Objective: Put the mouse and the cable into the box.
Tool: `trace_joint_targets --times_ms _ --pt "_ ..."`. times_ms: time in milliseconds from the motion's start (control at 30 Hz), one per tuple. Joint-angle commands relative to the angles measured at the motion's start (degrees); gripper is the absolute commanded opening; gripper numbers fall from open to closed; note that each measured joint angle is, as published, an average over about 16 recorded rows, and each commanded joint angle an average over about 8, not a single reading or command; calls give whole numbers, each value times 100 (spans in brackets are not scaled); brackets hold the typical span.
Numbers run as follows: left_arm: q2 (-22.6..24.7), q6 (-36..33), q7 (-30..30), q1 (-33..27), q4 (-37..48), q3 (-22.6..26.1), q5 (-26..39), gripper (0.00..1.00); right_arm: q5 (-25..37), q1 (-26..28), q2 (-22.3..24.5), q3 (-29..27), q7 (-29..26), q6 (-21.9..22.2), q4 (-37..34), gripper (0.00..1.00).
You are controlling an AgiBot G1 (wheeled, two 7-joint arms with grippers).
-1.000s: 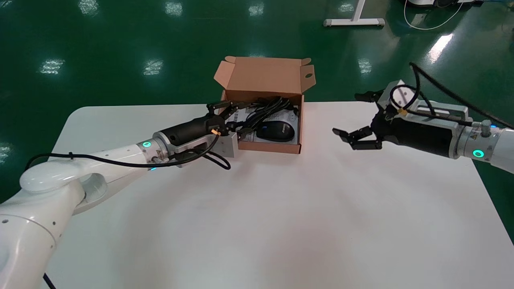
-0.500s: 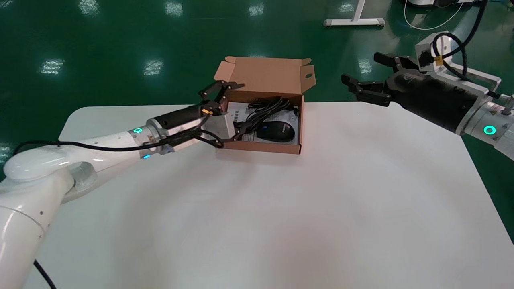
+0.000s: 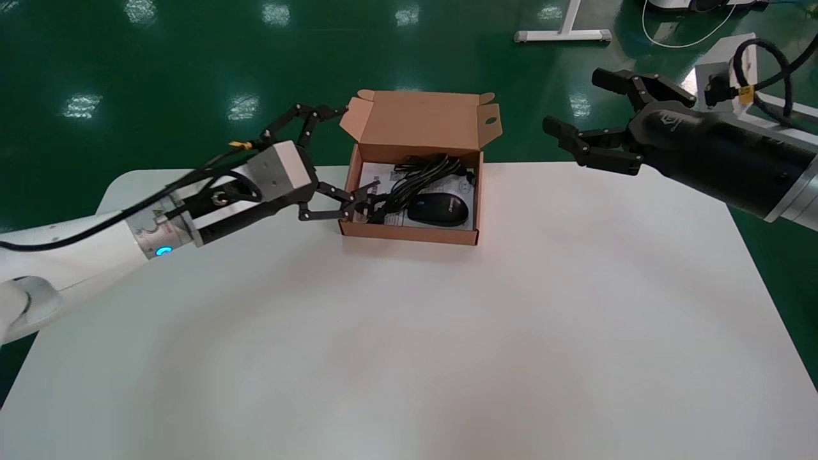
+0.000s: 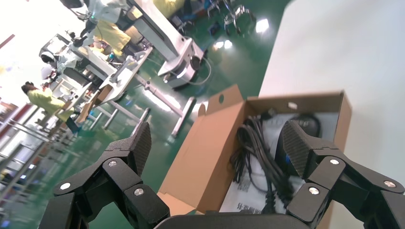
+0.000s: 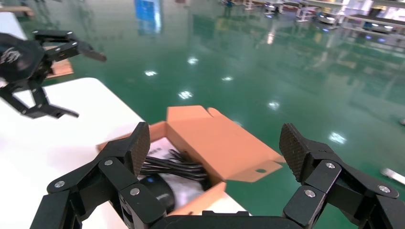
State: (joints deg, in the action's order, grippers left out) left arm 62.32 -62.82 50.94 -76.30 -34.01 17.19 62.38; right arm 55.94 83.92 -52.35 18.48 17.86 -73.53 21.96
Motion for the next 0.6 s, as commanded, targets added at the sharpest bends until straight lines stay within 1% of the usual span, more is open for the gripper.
trace_joint_targets --times_ms 33,600 --pt "-127 -106 -287 68 -184 -5 -95 100 -66 -105 81 -12 -134 -57 242 100" --pt "-1272 -1065 -2874 687 -1843 -55 -956 100 -661 -1050 814 -116 -1344 -571 2425 100"
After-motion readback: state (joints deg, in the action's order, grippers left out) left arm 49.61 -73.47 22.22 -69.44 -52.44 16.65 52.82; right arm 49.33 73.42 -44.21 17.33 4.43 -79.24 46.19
